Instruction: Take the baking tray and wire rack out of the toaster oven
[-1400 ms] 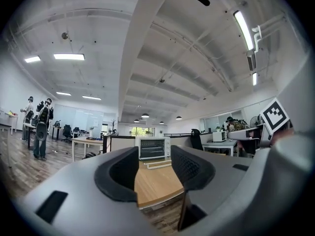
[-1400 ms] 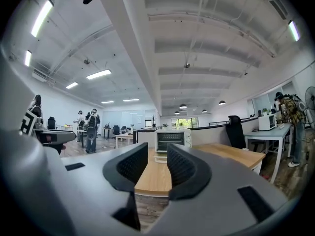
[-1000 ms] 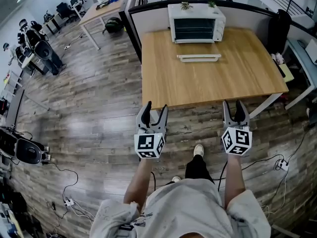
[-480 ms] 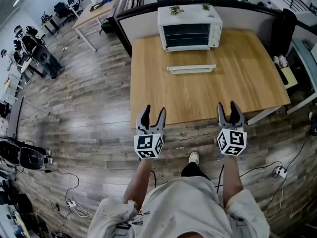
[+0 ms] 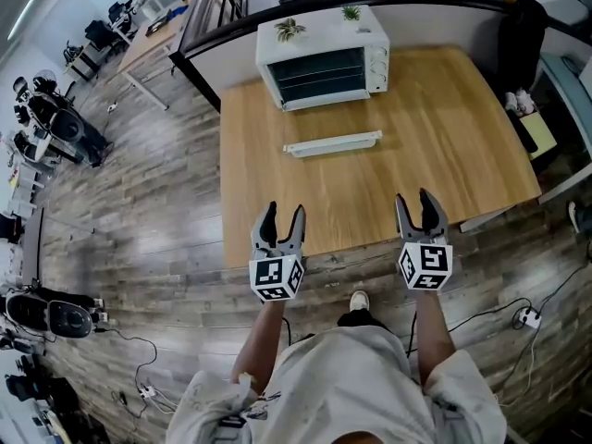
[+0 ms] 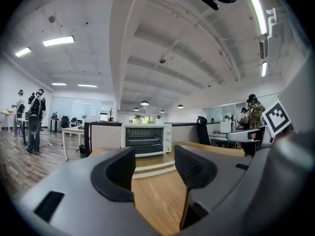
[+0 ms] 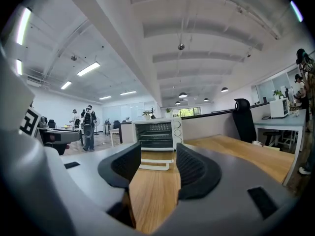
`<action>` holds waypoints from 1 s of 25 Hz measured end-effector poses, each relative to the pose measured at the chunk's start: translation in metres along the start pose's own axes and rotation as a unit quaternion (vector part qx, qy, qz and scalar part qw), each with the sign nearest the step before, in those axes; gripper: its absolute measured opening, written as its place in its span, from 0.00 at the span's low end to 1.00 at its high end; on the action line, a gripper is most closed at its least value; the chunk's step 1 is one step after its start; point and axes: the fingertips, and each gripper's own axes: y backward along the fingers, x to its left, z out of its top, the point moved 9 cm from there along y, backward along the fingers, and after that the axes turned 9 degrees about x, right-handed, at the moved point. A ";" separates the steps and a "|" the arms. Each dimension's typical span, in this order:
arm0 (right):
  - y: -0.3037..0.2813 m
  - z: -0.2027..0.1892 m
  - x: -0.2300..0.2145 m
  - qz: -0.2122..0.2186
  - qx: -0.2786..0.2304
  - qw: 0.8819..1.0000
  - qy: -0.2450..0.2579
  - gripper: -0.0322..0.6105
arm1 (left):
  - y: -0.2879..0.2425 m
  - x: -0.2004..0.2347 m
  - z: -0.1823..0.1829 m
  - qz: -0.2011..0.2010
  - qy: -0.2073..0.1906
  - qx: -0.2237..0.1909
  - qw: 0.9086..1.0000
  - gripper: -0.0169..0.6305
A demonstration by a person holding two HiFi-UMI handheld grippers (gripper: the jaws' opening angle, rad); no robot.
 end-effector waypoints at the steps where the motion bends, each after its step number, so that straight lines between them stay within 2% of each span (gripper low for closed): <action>1: -0.003 -0.001 -0.006 0.002 0.003 1.000 0.000 0.39 | -0.006 -0.003 0.000 0.003 -0.003 0.002 1.000 0.42; 7: -0.023 -0.007 -0.022 0.019 0.017 1.000 -0.003 0.39 | -0.028 -0.007 0.000 0.021 0.001 0.011 1.000 0.42; 13: -0.039 -0.008 -0.023 0.032 0.017 0.999 0.001 0.39 | -0.041 -0.008 -0.003 0.013 -0.001 0.003 1.000 0.42; 25: -0.107 0.014 -0.011 0.032 0.018 0.999 0.025 0.39 | -0.092 0.035 0.004 0.012 0.000 -0.025 1.000 0.42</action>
